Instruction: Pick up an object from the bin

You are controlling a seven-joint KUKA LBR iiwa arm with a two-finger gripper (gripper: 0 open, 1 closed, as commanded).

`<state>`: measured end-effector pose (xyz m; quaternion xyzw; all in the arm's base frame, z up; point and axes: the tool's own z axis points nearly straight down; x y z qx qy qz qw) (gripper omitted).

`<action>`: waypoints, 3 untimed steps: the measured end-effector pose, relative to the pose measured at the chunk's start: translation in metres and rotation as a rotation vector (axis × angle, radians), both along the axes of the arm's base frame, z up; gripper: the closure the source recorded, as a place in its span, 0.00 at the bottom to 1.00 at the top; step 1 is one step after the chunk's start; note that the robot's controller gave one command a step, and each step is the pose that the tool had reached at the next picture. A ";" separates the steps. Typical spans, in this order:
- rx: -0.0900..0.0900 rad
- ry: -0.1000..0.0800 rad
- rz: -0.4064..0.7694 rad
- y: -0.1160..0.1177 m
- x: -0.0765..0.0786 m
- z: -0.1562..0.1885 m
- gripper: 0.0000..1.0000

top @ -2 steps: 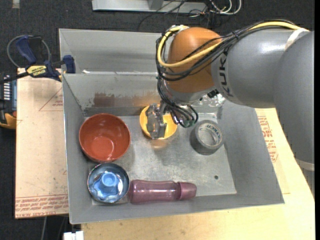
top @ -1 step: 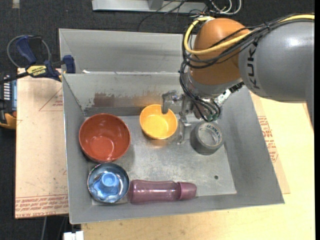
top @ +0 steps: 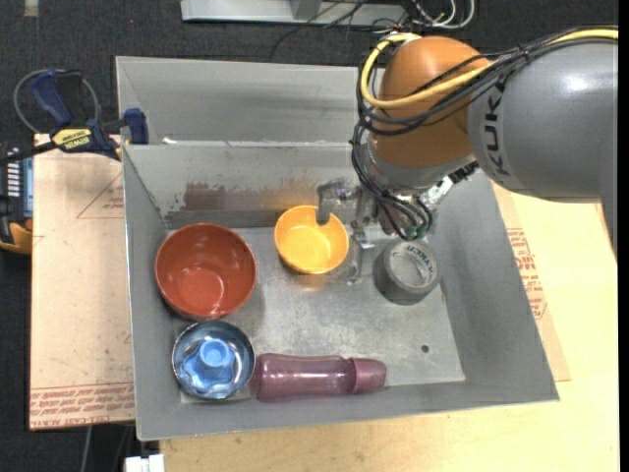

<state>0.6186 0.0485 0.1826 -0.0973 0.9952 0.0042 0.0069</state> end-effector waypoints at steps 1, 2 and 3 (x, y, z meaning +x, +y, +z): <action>-0.002 -0.008 0.088 -0.039 0.016 0.029 0.00; 0.006 0.007 -0.211 0.000 0.020 -0.059 0.00; 0.002 -0.007 -0.136 -0.041 0.020 -0.052 0.00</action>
Offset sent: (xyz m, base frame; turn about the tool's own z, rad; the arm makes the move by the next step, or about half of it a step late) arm 0.0206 -0.0011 -0.0592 0.2230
